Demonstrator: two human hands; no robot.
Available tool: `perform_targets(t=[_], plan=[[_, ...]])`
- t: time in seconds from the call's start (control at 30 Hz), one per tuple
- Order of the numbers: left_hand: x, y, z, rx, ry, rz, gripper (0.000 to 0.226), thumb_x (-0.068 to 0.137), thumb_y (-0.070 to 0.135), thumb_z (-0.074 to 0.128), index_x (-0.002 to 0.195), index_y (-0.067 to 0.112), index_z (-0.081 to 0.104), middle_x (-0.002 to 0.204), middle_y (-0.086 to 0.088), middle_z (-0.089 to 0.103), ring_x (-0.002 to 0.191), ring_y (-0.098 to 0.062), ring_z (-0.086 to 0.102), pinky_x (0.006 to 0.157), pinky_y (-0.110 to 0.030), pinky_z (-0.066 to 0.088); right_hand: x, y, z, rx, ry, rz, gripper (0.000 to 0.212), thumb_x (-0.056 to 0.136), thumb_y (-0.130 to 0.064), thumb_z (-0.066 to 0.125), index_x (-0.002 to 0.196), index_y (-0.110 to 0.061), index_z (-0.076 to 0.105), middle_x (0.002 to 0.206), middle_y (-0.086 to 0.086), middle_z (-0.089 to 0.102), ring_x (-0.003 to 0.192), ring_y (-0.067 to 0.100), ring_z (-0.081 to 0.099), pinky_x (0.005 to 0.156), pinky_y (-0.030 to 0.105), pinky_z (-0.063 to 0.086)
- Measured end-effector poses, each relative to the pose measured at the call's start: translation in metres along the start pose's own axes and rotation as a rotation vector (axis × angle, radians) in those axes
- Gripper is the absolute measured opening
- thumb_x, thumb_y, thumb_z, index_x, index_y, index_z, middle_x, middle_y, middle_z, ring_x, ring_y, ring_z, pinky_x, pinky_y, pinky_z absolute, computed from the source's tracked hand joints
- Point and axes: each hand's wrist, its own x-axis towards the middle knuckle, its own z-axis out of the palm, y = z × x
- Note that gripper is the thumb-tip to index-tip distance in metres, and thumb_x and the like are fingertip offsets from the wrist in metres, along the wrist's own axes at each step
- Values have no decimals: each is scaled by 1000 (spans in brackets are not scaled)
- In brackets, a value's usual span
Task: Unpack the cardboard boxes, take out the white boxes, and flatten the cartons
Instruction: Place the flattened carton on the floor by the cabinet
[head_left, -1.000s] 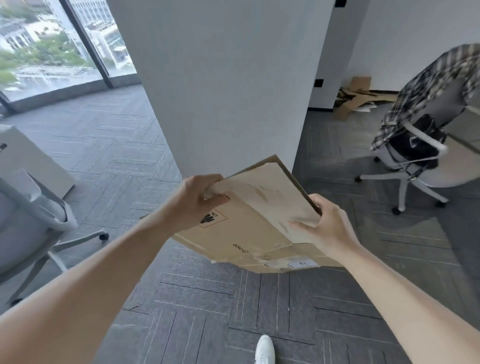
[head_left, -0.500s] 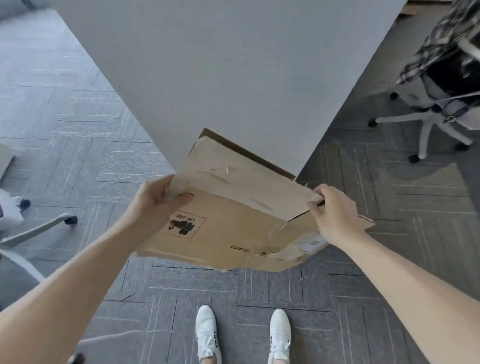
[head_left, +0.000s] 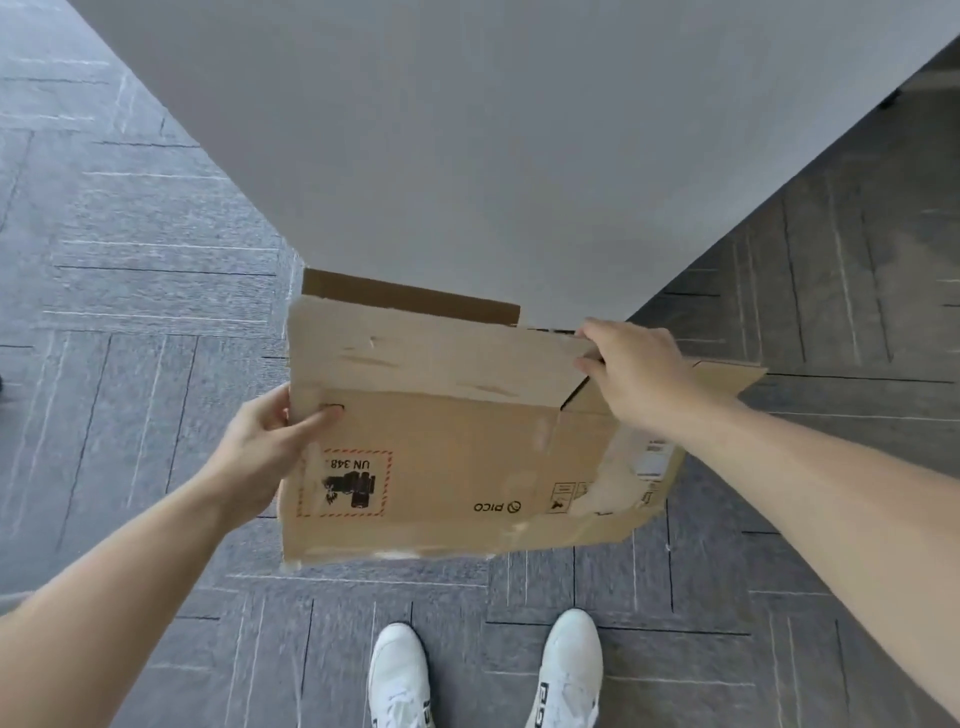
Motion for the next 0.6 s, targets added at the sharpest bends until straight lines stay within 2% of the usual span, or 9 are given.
perform_targets(t=[0.1,0.17,0.23,0.33,0.43,0.53,0.6], plan=[[56,-53,5,-27,8,-76,28,95,8,67,122,15,67,110,-13,78,98,-33,76,79,-49,60,36,15,60,-18,-43,-8,2,106,-23,54,108,-24,55,99,-7,62,98,22,59,84,38,32],[92,-84,6,-42,16,-123,31,93,9,68,123,13,67,111,-15,77,99,-35,76,81,-53,60,56,24,100,-52,-34,-37,11,105,-18,54,101,-27,48,95,-8,58,96,22,56,82,38,30],[126,-112,4,-48,3,-154,38,89,12,70,126,13,66,114,-15,77,101,-35,76,80,-51,62,75,31,138,-89,11,-59,18,101,-10,56,106,-26,49,97,-9,57,100,23,55,82,38,30],[171,-144,2,-51,15,-175,46,82,17,72,128,14,65,116,-14,76,103,-34,75,80,-51,62,96,41,186,-86,76,-32,44,96,-8,63,134,-22,46,121,0,59,116,26,52,95,40,32],[209,-173,0,-18,75,-179,38,89,17,71,126,14,63,113,-14,77,102,-36,75,85,-55,59,104,58,225,-35,55,-5,68,96,-20,68,154,-20,31,151,8,47,141,31,41,117,47,28],[238,-190,7,24,87,-195,27,97,16,66,123,15,60,107,-12,78,99,-35,75,77,-52,61,99,82,255,-22,-49,25,81,97,-30,68,161,-21,20,163,7,33,151,30,29,125,48,23],[253,-193,14,49,105,-142,28,97,17,66,124,17,58,111,-11,76,98,-34,75,75,-53,61,92,96,274,-21,-128,54,86,96,-39,68,163,-24,16,167,4,24,154,27,22,127,47,20]])
